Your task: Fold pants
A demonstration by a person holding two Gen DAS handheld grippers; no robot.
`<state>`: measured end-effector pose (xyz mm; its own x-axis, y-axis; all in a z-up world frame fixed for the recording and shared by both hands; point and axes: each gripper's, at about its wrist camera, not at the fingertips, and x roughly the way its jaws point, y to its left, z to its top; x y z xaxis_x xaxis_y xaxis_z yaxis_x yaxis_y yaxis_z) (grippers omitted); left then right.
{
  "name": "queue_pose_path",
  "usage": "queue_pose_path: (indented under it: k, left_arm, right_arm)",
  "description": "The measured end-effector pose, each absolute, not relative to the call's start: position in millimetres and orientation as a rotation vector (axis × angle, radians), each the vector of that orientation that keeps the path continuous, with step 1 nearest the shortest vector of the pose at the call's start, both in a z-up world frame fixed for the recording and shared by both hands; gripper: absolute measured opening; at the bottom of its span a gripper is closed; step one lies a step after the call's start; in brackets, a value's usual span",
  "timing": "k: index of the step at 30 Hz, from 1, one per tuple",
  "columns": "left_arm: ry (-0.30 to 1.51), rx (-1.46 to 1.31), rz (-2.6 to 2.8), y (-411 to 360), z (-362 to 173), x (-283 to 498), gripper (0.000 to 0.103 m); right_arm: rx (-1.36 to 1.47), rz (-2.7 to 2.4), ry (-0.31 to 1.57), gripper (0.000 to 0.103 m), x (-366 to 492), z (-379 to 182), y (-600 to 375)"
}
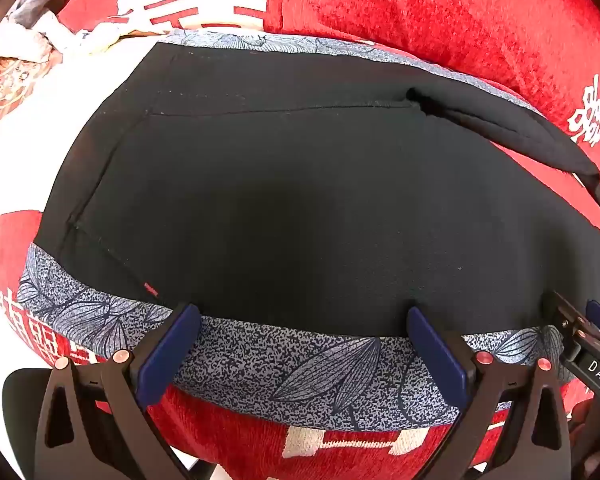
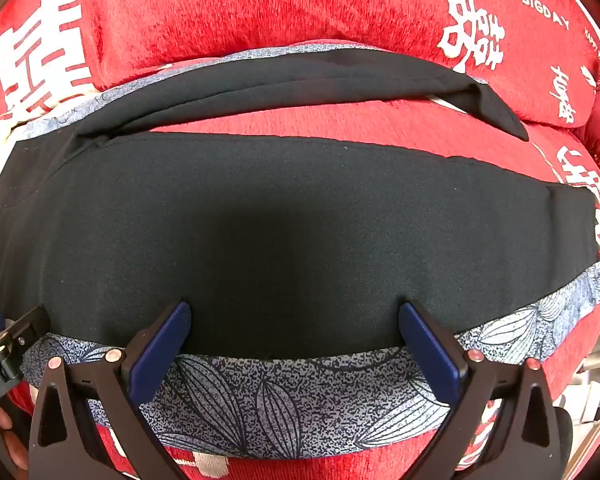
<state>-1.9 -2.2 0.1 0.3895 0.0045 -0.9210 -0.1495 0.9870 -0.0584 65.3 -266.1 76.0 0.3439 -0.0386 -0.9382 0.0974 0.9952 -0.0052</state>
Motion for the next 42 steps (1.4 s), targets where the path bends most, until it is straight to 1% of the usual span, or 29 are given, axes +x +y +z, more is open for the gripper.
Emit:
queue_pose_path:
  k: [13, 18, 22, 26, 31, 36, 37, 42]
  left_arm:
    - [1.155, -0.13, 0.099, -1.6, 3.0, -1.4, 0.103]
    - [1.204, -0.125, 0.078, 1.2, 9.4, 8.0, 0.103]
    - [1.182, -0.117, 0.127, 17.6, 24.8, 17.5, 0.103]
    - [1.154, -0.125, 0.17, 40.3, 41.4, 30.2, 0.103]
    - [1.143, -0.137, 0.202, 64.8, 53.0, 61.5, 0.103]
    - [1.139, -0.169, 0.17, 77.5, 57.6, 84.0, 0.103]
    - [1.137, -0.165, 0.167, 76.8, 59.4, 81.8, 0.103]
    - [1.162, -0.159, 0.173, 86.9, 53.5, 129.5, 0.103]
  right_arm:
    - [0.052, -0.091, 1.215, 0.103, 65.6, 75.4, -265.4]
    - [0.047, -0.093, 1.207, 0.103, 65.6, 76.1, -265.4]
    - [0.015, -0.066, 1.205, 0.103, 67.1, 82.2, -263.9]
    - [-0.025, -0.038, 1.157, 0.103, 70.9, 98.8, -253.3]
    - [-0.042, 0.058, 1.174, 0.103, 96.5, 115.7, -225.7]
    - [-0.063, 0.126, 1.149, 0.103, 129.5, 129.3, -198.8]
    - [-0.063, 0.138, 1.146, 0.103, 136.7, 130.6, -193.5]
    - [-0.064, 0.152, 1.148, 0.103, 185.9, 128.0, -176.9]
